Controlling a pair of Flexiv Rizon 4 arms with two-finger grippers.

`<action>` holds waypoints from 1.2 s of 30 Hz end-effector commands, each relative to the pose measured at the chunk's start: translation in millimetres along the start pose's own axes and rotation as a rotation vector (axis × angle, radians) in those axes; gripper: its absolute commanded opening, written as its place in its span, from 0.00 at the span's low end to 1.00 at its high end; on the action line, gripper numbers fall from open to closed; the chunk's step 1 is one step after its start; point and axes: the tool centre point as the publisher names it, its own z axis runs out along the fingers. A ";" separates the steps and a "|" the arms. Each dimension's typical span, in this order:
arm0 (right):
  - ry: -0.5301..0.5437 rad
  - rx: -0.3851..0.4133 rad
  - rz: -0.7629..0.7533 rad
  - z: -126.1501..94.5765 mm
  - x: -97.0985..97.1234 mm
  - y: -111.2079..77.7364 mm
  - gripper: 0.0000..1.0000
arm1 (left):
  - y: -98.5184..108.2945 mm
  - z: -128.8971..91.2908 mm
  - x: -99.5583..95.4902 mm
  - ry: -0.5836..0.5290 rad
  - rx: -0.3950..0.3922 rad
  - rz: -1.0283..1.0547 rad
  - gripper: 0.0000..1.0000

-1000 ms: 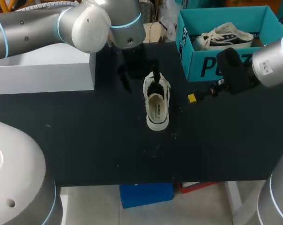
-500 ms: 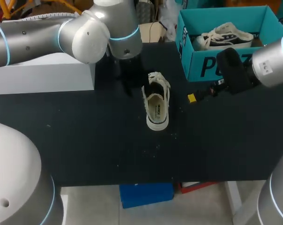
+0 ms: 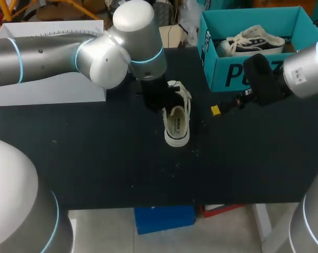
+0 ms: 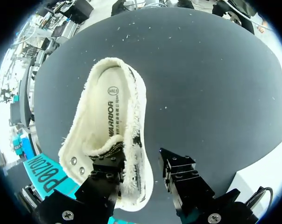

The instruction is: Take the shoe out of the shoebox, open the shoe tongue, remove and reinsert the insole, then place the shoe into the shoebox

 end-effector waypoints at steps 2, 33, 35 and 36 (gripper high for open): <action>-0.003 0.003 0.001 1.2 0.6 1.2 1.00 | 0.7 13.7 -1.6 -0.007 -0.006 0.013 0.38; -0.003 0.003 0.001 1.2 0.6 1.2 1.00 | 20.0 -185.9 -18.0 -0.120 -0.315 -0.519 0.00; -0.003 0.003 0.001 1.2 0.6 1.2 1.00 | 22.6 -203.0 -5.0 -0.128 -0.366 -0.579 0.00; -0.003 0.003 0.001 1.2 0.6 1.2 1.00 | 23.5 -209.2 1.0 -0.127 -0.381 -0.608 0.00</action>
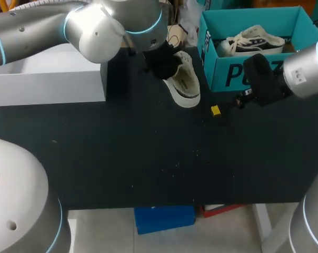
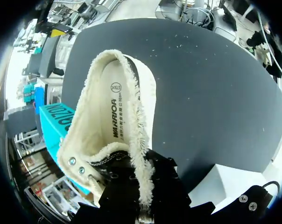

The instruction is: Take the shoe out of the shoebox, open the shoe tongue, remove and reinsert the insole, then place the shoe into the shoebox

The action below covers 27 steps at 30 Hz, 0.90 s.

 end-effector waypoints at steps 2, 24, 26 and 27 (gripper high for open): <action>-0.003 0.003 0.001 1.2 0.5 1.2 1.00 | 15.3 -101.8 32.9 -0.065 -0.209 -0.269 0.00; -0.003 0.003 0.001 1.2 0.5 1.2 1.00 | 86.0 -170.4 191.6 -0.037 -0.357 -0.638 0.00; -0.003 0.003 0.001 1.2 0.5 1.2 1.00 | 91.4 -168.4 205.2 -0.030 -0.359 -0.651 0.00; -0.003 0.003 0.001 1.2 0.5 1.2 1.00 | 94.8 -167.1 211.9 -0.026 -0.359 -0.656 0.00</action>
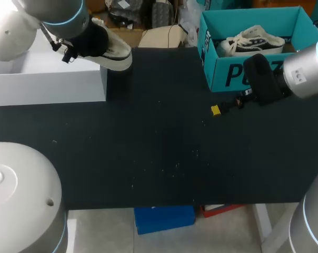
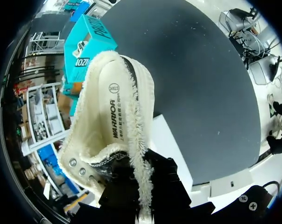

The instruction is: Take the shoe out of the shoebox, open the shoe tongue, remove and reinsert the insole, then place the shoe into the shoebox

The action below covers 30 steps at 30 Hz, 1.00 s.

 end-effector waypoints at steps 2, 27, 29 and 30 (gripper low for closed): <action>-0.003 0.003 0.001 1.1 0.5 1.2 1.00 | 34.6 -5.2 32.0 -0.025 0.025 -0.019 0.00; -0.003 0.003 0.001 1.1 0.5 1.2 1.00 | 144.2 86.7 33.2 0.050 0.037 -0.145 0.00; -0.003 0.003 0.001 1.1 0.5 1.2 1.00 | 149.4 94.7 29.7 0.067 0.042 -0.164 0.00; -0.003 0.003 0.001 1.1 0.5 1.2 1.00 | 151.0 99.0 28.6 0.076 0.042 -0.169 0.00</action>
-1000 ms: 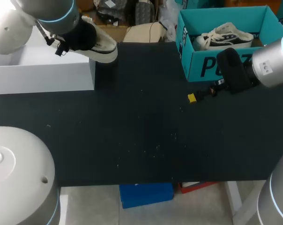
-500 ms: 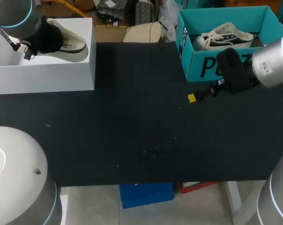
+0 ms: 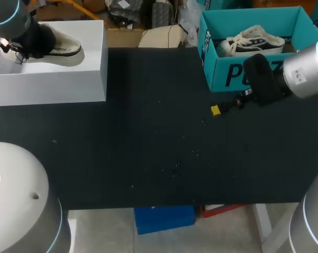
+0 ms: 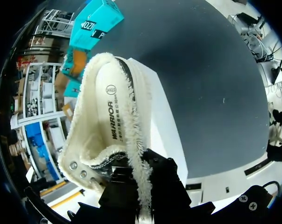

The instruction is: Take the shoe out of the shoebox, open the shoe tongue, remove and reinsert the insole, then place the shoe into the shoebox

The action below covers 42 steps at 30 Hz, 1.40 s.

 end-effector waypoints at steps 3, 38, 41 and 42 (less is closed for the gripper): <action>-0.003 0.003 0.001 1.1 0.5 1.2 1.00 | 8.6 32.4 -16.7 0.041 0.028 -0.038 0.00; -0.003 0.003 0.001 1.1 0.5 1.2 1.00 | 27.3 117.7 16.9 0.111 0.023 -0.107 0.33; -0.003 0.003 0.001 1.1 0.5 1.2 1.00 | 27.2 117.6 17.6 0.106 0.031 -0.109 0.33; -0.003 0.003 0.001 1.1 0.5 1.2 1.00 | 26.7 116.2 17.6 0.104 0.036 -0.106 0.32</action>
